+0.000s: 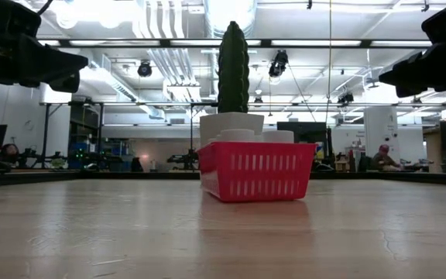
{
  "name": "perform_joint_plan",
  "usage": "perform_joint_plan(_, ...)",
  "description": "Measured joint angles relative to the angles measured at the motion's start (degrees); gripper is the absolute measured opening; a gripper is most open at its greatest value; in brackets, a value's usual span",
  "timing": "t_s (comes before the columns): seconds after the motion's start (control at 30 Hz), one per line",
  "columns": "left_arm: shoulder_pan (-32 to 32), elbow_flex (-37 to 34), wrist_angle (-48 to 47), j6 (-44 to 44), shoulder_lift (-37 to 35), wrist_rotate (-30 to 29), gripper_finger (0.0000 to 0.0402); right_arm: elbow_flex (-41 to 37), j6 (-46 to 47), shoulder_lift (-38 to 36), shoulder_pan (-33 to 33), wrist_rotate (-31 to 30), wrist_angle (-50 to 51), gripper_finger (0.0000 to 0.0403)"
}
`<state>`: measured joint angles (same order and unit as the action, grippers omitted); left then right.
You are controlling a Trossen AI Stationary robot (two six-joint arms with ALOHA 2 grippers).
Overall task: Pick and place pill bottles into a basket
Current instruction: Return to Home Position
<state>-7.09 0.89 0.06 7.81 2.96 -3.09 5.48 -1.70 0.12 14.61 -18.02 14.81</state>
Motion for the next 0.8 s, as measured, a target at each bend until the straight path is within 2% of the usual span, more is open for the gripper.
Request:
perform_joint_plan(0.07, 0.02, 0.0, 0.02, 0.0, 0.0, 0.02, 0.0001, 0.0, 0.1, 0.0, 0.0, 0.46, -0.01, 0.0008)
perform_joint_plan(0.27, 0.02, -0.17, 1.36, 0.04, 0.16, -0.02, 0.0001, -0.02, 0.57, 0.0, 0.0, 8.02, -0.39, 0.0008)
perform_joint_plan(0.4, 0.02, -0.29, 1.68, 0.04, 0.29, -0.05, 0.0001, -0.04, 1.74, 0.0, -0.02, 6.71, -0.43, 0.0008)
perform_joint_plan(0.6, 0.02, -0.33, 1.87, 0.04, 0.39, -0.07, 0.0001, -0.04, 1.25, 0.0, -0.04, 1.51, -0.61, 0.0008)
perform_joint_plan(0.8, 0.0, -0.33, 2.08, 0.07, 0.37, -0.04, 0.0001, -0.04, 1.53, 0.02, 0.0, 2.61, -0.61, 0.0008)
